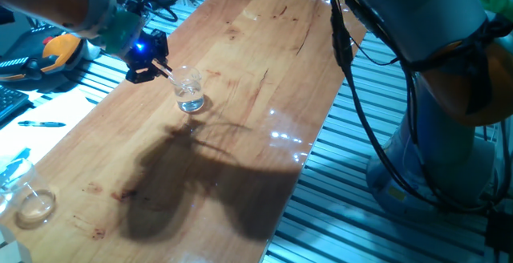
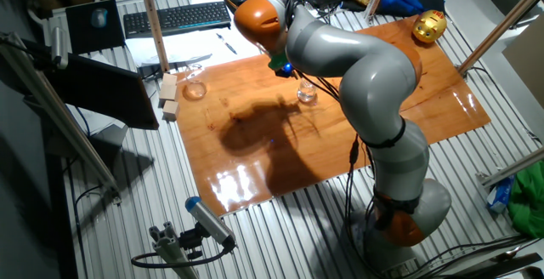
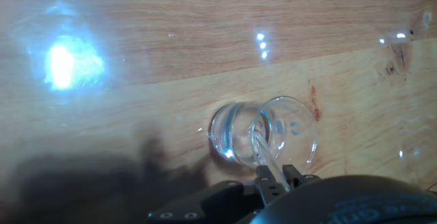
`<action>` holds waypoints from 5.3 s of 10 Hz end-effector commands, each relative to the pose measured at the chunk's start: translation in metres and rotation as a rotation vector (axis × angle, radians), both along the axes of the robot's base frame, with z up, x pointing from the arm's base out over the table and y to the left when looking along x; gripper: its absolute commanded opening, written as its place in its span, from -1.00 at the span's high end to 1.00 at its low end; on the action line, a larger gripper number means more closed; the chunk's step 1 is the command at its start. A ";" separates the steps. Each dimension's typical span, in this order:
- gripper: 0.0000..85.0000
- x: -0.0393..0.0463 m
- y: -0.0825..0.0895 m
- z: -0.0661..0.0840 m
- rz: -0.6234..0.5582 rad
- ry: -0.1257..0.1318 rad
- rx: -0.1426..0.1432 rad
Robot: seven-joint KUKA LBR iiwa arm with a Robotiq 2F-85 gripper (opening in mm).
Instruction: Stir the beaker with a glass rod
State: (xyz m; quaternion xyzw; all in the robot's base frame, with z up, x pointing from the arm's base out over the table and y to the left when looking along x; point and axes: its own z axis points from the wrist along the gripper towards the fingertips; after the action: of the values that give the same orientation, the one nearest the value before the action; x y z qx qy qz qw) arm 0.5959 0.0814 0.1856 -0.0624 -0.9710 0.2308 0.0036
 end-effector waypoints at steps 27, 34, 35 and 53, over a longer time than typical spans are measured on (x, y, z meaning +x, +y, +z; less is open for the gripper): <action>1.00 -0.0059 -0.028 0.022 0.047 0.010 0.317; 1.00 -0.0011 -0.021 0.025 0.065 0.020 0.298; 1.00 -0.0021 -0.022 0.026 0.069 0.023 0.298; 1.00 -0.0021 -0.026 0.025 0.115 0.009 0.349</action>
State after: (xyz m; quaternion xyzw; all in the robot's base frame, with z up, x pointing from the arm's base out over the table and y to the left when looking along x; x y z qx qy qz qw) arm 0.5940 0.0550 0.2106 -0.0035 -0.9982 0.0590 0.0055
